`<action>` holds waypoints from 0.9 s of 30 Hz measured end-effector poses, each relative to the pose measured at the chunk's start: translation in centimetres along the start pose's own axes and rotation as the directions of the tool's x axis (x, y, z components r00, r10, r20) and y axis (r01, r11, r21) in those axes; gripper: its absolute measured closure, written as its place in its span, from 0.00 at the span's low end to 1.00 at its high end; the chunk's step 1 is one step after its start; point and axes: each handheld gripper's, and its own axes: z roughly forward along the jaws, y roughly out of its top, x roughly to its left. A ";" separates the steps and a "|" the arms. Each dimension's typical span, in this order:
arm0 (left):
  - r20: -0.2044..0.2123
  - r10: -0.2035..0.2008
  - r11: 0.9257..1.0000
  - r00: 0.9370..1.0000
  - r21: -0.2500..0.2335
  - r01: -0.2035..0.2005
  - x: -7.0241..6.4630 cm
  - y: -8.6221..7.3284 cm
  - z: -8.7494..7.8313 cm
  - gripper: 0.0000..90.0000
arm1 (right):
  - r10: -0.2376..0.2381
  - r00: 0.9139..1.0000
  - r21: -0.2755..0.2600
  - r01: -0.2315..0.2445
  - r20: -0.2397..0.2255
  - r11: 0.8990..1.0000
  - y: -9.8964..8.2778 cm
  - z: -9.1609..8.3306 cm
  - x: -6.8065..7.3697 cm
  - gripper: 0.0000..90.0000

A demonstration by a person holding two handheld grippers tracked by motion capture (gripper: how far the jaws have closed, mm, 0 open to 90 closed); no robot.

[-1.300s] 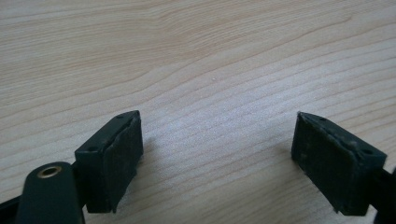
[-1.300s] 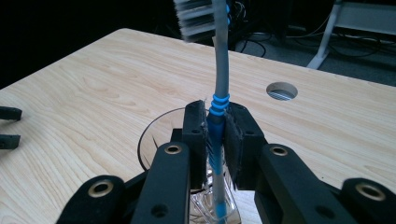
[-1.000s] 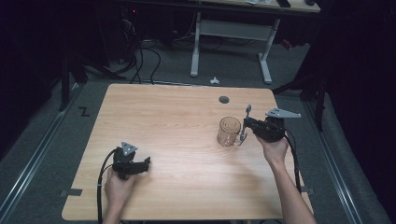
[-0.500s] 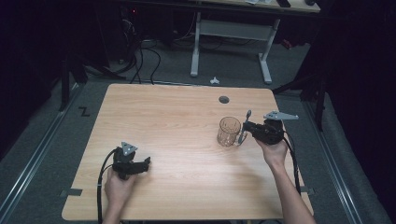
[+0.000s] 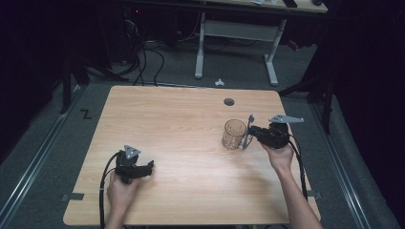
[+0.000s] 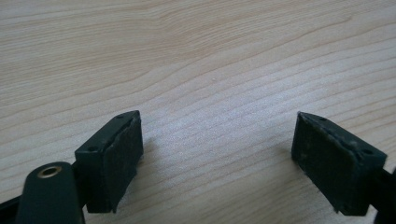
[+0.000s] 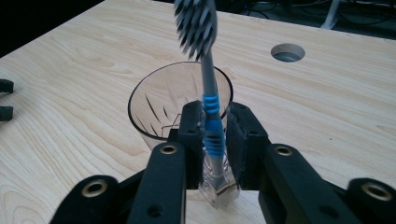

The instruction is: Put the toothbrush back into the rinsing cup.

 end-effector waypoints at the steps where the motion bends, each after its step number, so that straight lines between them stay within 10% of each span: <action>1: 0.000 0.000 1.000 1.000 0.000 0.000 0.0 0.0 0.0 0.19 | 0.005 1.000 -0.001 -0.005 -0.001 1.000 0.0 0.0 0.0 0.81; 27: 0.000 0.000 1.000 1.000 0.000 0.000 0.0 0.0 0.0 0.19 | 0.041 0.997 -0.094 -0.035 0.063 0.995 -1.0 -3.4 -0.7 0.65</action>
